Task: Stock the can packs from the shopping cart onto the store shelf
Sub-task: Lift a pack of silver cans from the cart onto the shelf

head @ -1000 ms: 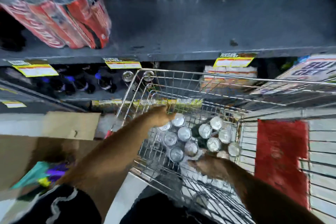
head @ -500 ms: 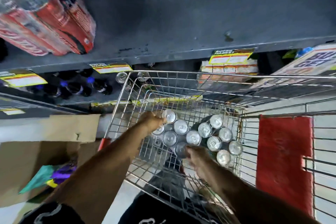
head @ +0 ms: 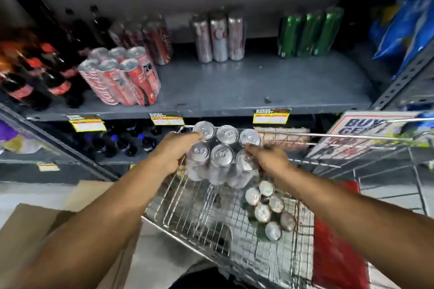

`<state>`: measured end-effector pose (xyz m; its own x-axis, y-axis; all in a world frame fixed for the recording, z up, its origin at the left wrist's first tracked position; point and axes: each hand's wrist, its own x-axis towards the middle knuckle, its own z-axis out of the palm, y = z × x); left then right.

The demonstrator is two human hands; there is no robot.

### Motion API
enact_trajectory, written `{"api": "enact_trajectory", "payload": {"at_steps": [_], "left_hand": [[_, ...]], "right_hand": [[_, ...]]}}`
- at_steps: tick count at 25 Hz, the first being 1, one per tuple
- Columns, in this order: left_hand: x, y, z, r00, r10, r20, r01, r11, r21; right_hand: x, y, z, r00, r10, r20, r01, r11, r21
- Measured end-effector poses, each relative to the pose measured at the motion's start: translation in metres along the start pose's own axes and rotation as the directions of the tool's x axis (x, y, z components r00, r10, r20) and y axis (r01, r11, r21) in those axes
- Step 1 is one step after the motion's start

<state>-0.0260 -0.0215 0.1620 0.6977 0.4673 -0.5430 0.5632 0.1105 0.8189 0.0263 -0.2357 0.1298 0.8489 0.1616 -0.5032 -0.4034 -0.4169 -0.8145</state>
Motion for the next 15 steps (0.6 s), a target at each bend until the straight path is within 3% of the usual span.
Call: {"api": "enact_trajectory", "payload": {"at_steps": [3, 8, 15], "left_hand": [[-0.02, 0.054, 0.0, 0.991, 0.136, 0.005, -0.135, 0.984, -0.116], [-0.015, 0.132, -0.009, 0.974, 0.223, -0.036, -0.225, 0.939, -0.259], [0.067, 0.169, -0.037, 0.974, 0.149, -0.17, -0.202, 0.912, -0.357]], "right_hand": [[-0.007, -0.058, -0.021, 0.986, -0.148, -0.078, 0.153, 0.986, 0.06], [0.006, -0.149, -0.034, 0.957, -0.262, -0.127, 0.282, 0.945, 0.168], [0.08, -0.21, 0.024, 0.957, -0.251, -0.143, 0.27, 0.953, 0.135]]}}
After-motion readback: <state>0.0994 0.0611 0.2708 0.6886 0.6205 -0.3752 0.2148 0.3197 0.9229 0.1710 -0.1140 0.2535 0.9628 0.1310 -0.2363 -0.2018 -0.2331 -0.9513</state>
